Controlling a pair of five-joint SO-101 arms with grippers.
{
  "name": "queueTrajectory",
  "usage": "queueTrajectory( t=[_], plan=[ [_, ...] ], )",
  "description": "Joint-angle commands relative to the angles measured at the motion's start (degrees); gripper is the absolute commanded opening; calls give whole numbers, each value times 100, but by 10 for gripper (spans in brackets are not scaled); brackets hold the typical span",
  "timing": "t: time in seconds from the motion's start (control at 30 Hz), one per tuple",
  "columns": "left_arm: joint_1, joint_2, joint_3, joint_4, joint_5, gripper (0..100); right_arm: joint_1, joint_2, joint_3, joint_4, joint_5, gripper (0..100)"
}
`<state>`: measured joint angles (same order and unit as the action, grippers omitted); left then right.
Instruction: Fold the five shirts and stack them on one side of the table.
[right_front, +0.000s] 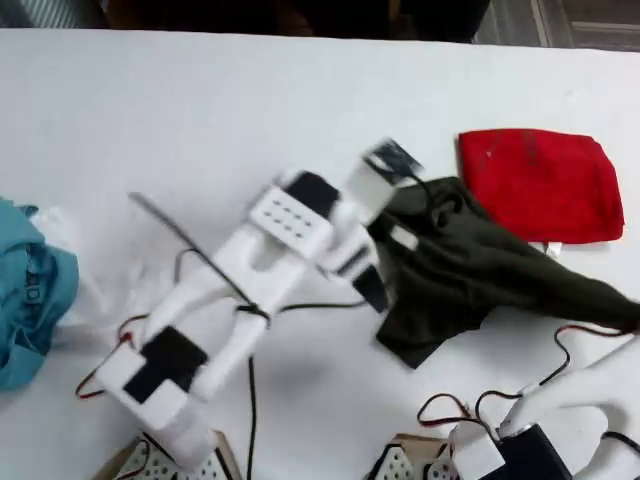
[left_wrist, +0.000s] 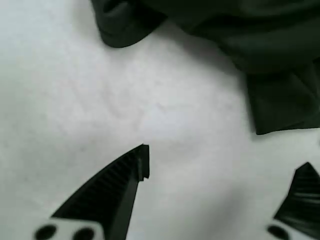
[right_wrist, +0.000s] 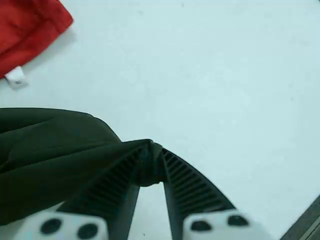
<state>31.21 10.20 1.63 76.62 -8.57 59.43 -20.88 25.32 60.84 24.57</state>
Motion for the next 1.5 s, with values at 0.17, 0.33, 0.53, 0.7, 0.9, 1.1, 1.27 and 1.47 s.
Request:
queueTrajectory(
  t=[0.17,0.33,0.53,0.7,0.9,1.1,1.27,1.47],
  plan=[
    [800,615,-84,-949,-88,438,716,-295,-193,-321,18,20],
    [993,668,-84,-2004,-35,438,725,-338,-211,-198,18,20],
    [967,686,-31,-2752,1090,390,716,-338,-211,215,18,20],
    [1002,1064,-84,-2848,1266,236,725,-338,-211,497,18,20],
    [1011,1319,-84,-2620,1266,215,549,-295,-79,760,-44,20],
    [985,1081,-101,-2497,1266,309,-303,-338,844,769,-695,20],
    [1011,738,-163,-1969,1257,323,-1112,-338,1609,418,-1345,20],
    [1011,1284,-84,-2295,1257,323,-1358,-338,2637,-945,-1451,20]
  ],
)
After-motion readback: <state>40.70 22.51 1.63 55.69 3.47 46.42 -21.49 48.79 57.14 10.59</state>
